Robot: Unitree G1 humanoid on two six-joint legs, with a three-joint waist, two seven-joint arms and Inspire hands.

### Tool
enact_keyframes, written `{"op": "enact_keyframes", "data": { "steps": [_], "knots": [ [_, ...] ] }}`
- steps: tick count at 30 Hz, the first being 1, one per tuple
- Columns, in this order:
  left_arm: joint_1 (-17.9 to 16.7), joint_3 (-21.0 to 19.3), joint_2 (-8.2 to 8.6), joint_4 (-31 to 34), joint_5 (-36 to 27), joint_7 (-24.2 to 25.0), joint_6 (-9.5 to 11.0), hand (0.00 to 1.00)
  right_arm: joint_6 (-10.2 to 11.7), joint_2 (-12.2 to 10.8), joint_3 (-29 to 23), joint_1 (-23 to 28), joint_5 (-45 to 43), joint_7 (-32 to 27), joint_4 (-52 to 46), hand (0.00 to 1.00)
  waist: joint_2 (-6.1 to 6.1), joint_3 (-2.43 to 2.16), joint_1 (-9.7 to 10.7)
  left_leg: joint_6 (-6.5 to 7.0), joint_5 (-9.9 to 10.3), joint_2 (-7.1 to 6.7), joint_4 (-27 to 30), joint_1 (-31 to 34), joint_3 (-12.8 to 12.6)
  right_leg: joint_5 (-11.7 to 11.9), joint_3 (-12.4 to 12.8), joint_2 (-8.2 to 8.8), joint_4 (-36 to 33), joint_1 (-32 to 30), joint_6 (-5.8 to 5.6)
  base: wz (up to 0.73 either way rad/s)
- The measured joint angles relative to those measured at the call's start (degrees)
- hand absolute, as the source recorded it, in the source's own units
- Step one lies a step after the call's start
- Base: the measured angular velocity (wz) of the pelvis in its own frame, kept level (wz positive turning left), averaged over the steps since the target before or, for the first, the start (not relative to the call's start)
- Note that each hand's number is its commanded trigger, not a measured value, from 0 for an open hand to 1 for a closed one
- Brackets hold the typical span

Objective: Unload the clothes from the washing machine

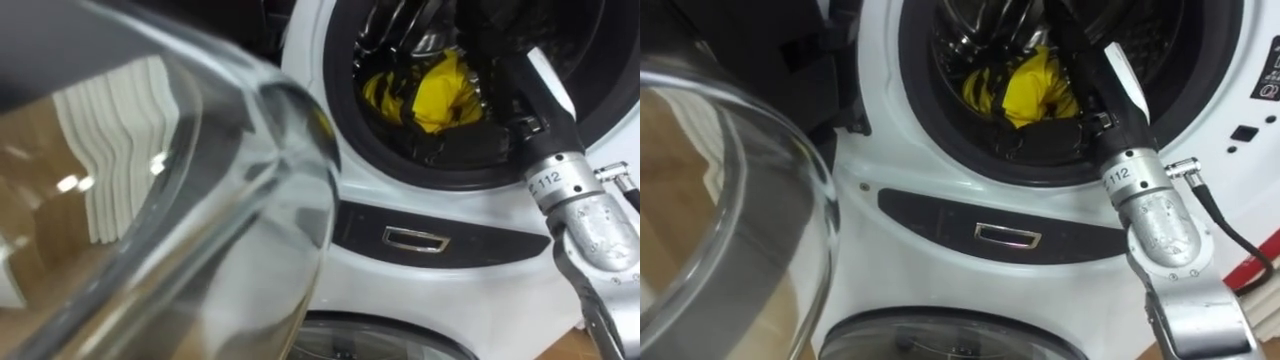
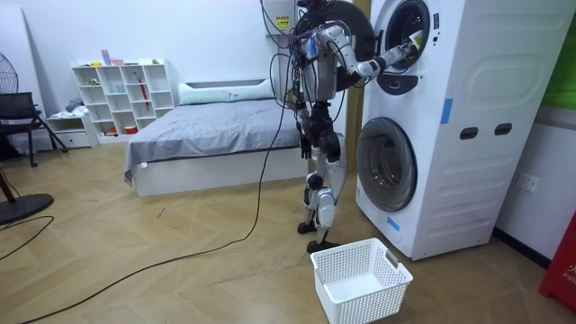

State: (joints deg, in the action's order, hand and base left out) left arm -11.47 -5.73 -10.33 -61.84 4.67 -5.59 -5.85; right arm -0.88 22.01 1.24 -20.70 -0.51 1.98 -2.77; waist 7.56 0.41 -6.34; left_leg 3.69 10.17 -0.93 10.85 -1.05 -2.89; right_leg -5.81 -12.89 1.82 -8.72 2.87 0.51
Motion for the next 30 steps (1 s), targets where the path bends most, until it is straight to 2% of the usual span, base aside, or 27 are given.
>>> {"op": "enact_keyframes", "data": {
  "steps": [1, 4, 7, 11, 14, 16, 17, 20, 21, 23, 25, 27, 30],
  "knots": [
    [-0.2, -0.3, 0.00, 0.0, 0.0, 0.0, 0.0, 0.00, 0.0, 0.0, 0.0, 0.0, -0.5, 0.0, 0.0, 0.00, -0.08, 0.04, 0.0, 0.00, 0.0, 0.00, 0.0, 0.0, 0.0, 0.0, -0.1, 0.04, 0.0, 0.0, 0.00, 0.00],
    [-0.6, -1.9, -0.04, 0.0, 0.0, 0.4, 0.0, 0.00, -0.3, 0.1, -0.1, 0.0, -5.6, 0.1, 0.0, 0.00, 0.16, -0.31, 0.1, 0.02, 0.0, 0.04, 0.4, -0.1, 0.1, 0.0, -0.4, 0.06, 0.0, 0.3, 0.00, 0.04],
    [-0.8, -3.1, 0.04, -0.1, -0.1, 1.0, -0.3, 0.00, -0.8, 0.4, -0.5, 0.0, -10.8, 0.1, -0.3, 0.00, 0.35, -0.46, 0.3, 0.05, 0.0, -0.08, 0.5, -0.1, 0.5, 0.0, -1.3, 0.11, -0.1, 0.4, 0.00, 0.10],
    [-0.9, -3.1, 0.17, -0.1, 0.0, 1.9, -1.0, 0.00, -3.0, 2.9, -0.8, -0.2, -13.6, 0.2, -0.4, 0.00, 0.13, -0.37, 0.4, 0.16, 0.1, -0.19, 0.5, -0.6, 1.0, 0.0, -1.3, 0.15, -0.1, 1.0, -0.03, 0.07],
    [-1.0, -3.6, 0.37, 0.0, 0.0, 2.9, -1.9, 0.00, -4.6, 3.0, -0.8, -1.3, -14.8, 0.6, -0.4, 0.00, 0.19, -0.41, 0.7, 0.22, 0.1, -0.42, 0.5, -0.4, 1.3, -0.1, -1.3, 0.13, -0.1, 1.0, -0.23, 0.02],
    [-1.1, -4.2, 0.45, 0.6, 0.2, 3.6, -2.6, 0.00, -5.9, 3.2, -0.8, -2.8, -16.5, 1.5, -0.4, 0.00, 0.40, -0.61, 1.2, 0.33, 0.1, -0.68, 0.5, -0.1, 1.5, -0.3, -1.3, 0.28, -0.1, 0.8, -0.43, 0.03],
    [-1.2, -4.5, 0.43, 1.2, 0.5, 3.9, -2.7, 0.00, -6.8, 4.1, -0.8, -4.3, -17.6, 2.1, -0.4, 0.00, 0.44, -0.66, 1.4, 0.43, 0.0, -0.82, 0.5, 0.2, 1.5, -0.4, -1.3, 0.41, -0.1, 0.3, -0.54, 0.00],
    [-1.2, -5.0, 0.25, 1.6, 0.5, 3.5, -2.8, 0.00, -7.3, 9.1, -0.6, -8.7, -18.2, 3.6, 2.7, 0.00, 0.54, -0.78, 1.5, 0.61, -0.1, -0.91, 0.5, 0.3, 1.5, -0.4, -1.5, 0.55, -0.1, 0.2, -0.54, 0.03],
    [-0.8, -5.3, 0.11, 1.6, 0.5, 3.4, -2.8, 0.00, -8.0, 10.1, 0.0, -9.8, -19.3, 4.4, 3.5, 0.00, 0.74, -0.92, 1.4, 0.61, -0.2, -0.89, 0.5, 0.2, 1.5, -0.4, -1.5, 0.49, -0.1, 0.3, -0.54, 0.04],
    [-1.0, -5.4, -0.02, 1.6, 0.5, 3.2, -3.0, 0.00, -9.0, 10.4, 0.0, -10.6, -20.7, 5.4, 4.3, 0.00, 1.10, -1.02, 1.4, 0.61, -0.2, -0.88, 0.4, -0.1, 1.7, -0.4, -1.5, 0.49, -0.1, 0.5, -0.56, 0.02],
    [-0.9, -5.4, -0.06, 1.6, 0.4, 2.9, -3.5, 0.00, -10.4, 10.4, 0.0, -10.6, -22.4, 6.6, 4.4, 0.00, 1.48, -0.89, 1.4, 0.61, -0.2, -0.89, 0.2, -0.6, 1.8, -0.5, -1.5, 0.49, -0.1, 0.9, -0.64, 0.00],
    [-0.9, -5.4, -0.51, 1.6, 0.5, 2.6, -4.2, 0.00, -12.2, 10.4, 0.1, -11.4, -24.1, 8.9, 4.9, 0.00, 2.70, -0.97, 1.5, 0.61, -0.1, -1.09, -0.3, -0.6, 1.8, -1.1, -1.5, 0.69, -0.5, 0.8, -0.77, 0.00],
    [-0.9, -5.5, -1.23, 1.6, 0.5, 3.6, -5.1, 0.00, -14.9, 10.7, 0.1, -14.0, -26.0, 12.3, 6.0, 0.00, 3.75, -1.08, 1.9, 0.59, -0.1, -1.25, -0.1, 0.0, 2.2, -1.6, -1.6, 0.84, -1.1, 0.1, -0.71, 0.03]
  ]
}}
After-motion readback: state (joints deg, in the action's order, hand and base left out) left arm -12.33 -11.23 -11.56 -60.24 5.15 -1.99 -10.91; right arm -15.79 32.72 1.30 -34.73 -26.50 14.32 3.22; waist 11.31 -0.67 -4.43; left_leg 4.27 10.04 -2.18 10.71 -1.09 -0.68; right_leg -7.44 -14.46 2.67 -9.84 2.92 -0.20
